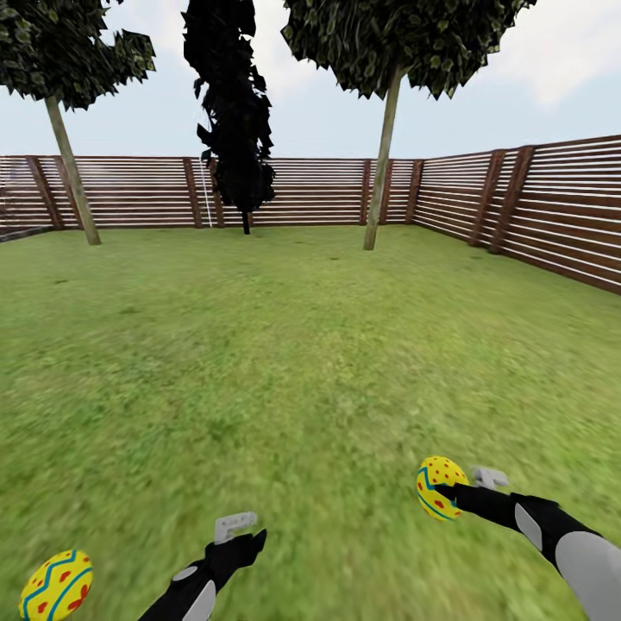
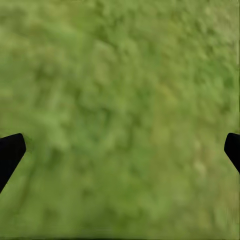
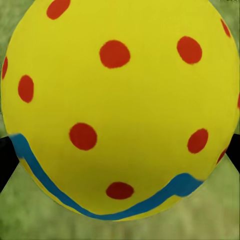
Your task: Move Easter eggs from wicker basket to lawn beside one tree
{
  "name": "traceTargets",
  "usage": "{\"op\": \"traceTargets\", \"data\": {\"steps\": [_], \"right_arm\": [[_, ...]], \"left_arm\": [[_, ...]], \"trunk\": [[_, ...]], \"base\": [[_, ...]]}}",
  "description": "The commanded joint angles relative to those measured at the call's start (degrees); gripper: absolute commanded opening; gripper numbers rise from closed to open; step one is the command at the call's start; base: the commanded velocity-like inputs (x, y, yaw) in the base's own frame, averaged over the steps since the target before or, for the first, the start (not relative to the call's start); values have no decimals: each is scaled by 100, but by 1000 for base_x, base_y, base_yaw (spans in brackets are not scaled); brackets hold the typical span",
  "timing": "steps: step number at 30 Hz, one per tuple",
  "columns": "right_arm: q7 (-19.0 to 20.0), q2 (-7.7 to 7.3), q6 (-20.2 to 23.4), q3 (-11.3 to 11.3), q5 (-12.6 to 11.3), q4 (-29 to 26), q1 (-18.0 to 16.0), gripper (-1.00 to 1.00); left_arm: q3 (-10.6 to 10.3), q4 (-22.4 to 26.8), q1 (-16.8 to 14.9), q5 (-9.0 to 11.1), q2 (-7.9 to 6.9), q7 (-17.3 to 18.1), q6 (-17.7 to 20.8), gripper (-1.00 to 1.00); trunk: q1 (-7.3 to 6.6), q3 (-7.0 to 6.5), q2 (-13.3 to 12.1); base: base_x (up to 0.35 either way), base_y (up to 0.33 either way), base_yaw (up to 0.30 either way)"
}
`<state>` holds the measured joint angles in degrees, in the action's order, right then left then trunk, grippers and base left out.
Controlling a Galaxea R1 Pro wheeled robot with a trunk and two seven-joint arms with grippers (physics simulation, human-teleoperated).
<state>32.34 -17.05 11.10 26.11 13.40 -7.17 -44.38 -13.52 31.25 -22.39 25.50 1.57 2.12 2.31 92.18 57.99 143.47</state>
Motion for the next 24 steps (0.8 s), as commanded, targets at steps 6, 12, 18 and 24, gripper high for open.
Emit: {"op": "traceTargets", "data": {"steps": [6, 12, 18, 24], "right_arm": [[39, 0, 50, 52, 31, -13, 0, -100], [40, 0, 50, 52, 31, -13, 0, -100], [36, 0, 47, 52, 31, -13, 0, -100], [35, 5, 41, 52, 31, -13, 0, -100]], "left_arm": [[-10, 9, -3, 52, 10, 11, 24, 100], [-8, 12, -3, 52, 19, 10, 17, 100], [6, 12, -3, 61, 19, -10, 15, 100], [7, 13, -3, 61, 19, -10, 15, 100]], "trunk": [[-1, 7, 2], [-1, 7, 2], [-1, 7, 2], [-1, 7, 2]], "base": [[0, 0, 272], [0, -38, 272], [106, -280, 273], [243, -244, 273]]}}
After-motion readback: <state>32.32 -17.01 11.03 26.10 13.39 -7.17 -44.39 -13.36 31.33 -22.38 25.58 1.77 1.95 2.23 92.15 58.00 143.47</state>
